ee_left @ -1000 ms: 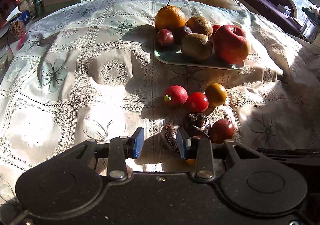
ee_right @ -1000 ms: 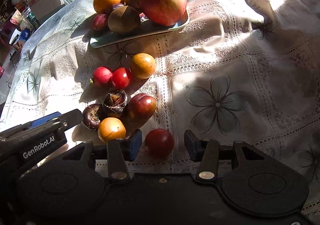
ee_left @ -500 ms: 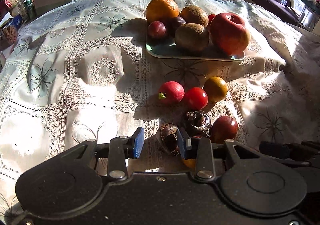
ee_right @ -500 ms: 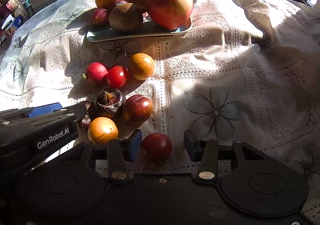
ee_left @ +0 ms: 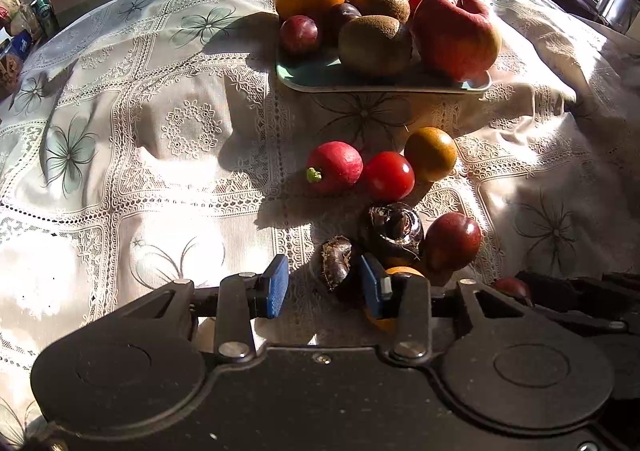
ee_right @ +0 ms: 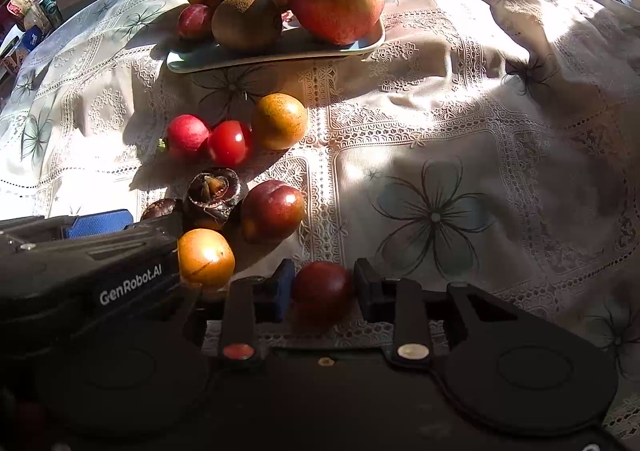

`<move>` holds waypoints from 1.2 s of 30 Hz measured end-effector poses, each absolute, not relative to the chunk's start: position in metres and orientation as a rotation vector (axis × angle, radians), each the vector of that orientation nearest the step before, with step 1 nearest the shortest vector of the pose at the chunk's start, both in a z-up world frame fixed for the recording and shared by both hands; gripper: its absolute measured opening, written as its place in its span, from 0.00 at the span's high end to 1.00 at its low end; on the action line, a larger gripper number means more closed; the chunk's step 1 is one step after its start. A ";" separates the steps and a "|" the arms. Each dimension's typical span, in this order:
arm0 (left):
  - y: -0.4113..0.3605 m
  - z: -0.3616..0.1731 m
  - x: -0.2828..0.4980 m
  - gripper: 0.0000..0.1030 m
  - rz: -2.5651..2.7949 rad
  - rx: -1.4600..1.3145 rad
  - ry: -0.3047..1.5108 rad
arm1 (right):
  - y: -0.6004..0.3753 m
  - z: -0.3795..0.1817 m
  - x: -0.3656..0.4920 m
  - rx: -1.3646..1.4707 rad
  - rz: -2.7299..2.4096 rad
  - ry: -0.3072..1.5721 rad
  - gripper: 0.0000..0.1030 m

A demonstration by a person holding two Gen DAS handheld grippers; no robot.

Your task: Organize fruits

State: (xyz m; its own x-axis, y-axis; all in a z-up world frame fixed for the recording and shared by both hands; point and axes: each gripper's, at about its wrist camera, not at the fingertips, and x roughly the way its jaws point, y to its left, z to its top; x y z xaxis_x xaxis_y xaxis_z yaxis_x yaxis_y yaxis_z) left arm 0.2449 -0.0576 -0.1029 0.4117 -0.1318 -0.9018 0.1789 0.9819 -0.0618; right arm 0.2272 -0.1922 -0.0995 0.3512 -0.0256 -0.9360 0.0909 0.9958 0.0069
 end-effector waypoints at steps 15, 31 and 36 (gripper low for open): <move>-0.041 -0.102 0.243 0.69 -0.197 -0.086 1.100 | -0.205 -0.090 0.219 0.175 -0.031 1.133 0.69; -0.036 -0.098 0.236 0.71 -0.159 -0.100 1.059 | -0.208 -0.089 0.216 0.199 -0.032 1.116 0.69; -0.034 -0.097 0.234 0.71 -0.154 -0.112 1.043 | -0.206 -0.088 0.215 0.187 -0.033 1.107 0.69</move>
State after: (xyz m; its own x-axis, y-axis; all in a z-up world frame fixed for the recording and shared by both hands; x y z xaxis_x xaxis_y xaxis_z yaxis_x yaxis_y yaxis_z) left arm 0.2342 -0.0340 -0.0973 0.4944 -0.1800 -0.8504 0.0738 0.9835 -0.1652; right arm 0.2152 -0.2061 -0.0881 0.4485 0.0666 -0.8913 0.1194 0.9838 0.1336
